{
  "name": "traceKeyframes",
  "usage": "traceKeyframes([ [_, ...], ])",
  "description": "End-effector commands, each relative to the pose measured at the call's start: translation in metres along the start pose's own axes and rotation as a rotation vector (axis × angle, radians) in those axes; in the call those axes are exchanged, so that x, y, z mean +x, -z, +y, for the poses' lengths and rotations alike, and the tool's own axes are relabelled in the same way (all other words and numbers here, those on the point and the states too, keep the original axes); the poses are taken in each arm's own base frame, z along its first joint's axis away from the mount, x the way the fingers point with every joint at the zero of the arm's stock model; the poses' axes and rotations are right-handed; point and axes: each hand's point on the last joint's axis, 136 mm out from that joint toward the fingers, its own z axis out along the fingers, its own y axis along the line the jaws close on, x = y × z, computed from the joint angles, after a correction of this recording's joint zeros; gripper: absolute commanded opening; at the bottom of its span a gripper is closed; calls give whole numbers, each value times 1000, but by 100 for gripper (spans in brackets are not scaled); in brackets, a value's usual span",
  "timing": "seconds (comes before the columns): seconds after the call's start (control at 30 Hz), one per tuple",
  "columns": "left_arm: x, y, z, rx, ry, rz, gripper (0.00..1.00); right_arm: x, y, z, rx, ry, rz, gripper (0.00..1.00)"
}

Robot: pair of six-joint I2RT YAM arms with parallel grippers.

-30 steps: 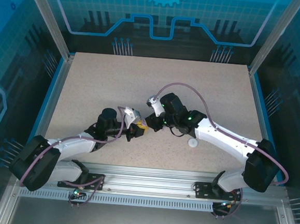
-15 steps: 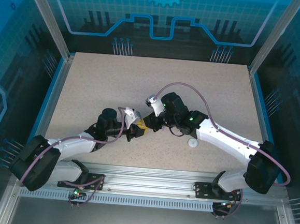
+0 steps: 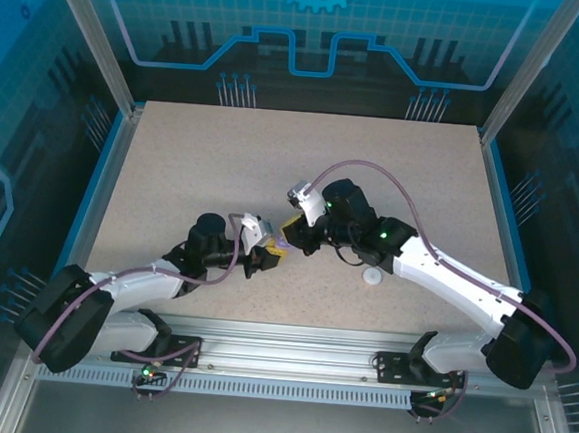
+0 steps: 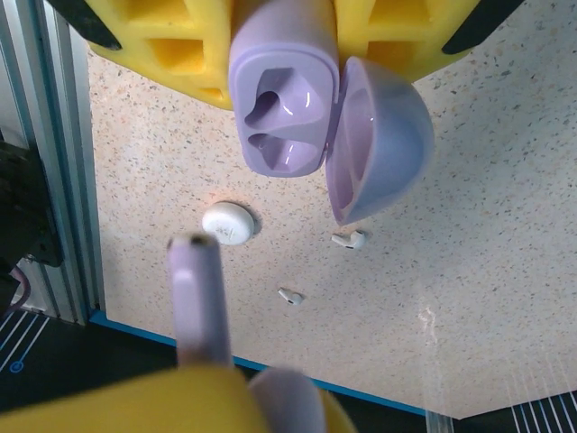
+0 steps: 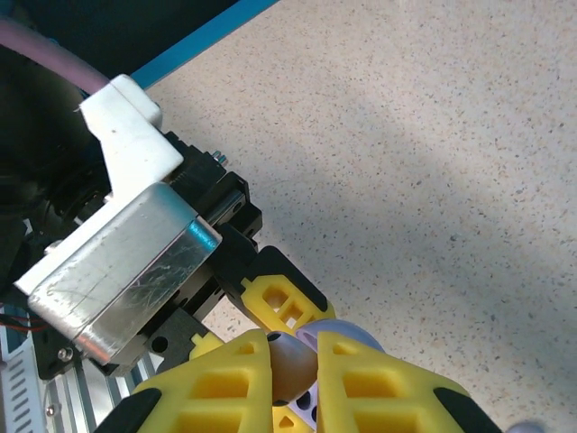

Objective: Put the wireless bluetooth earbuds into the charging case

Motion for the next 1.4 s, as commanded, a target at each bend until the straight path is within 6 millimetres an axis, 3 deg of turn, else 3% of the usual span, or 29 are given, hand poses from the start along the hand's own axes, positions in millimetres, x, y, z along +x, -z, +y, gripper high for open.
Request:
traceKeyframes([
  [0.0,-11,2,-6,15,-80,-45,13,4,8,-3,23,65,5,14],
  [1.37,-17,4,-7,9,-71,-63,13,38,-29,-1,-4,62,125,14],
])
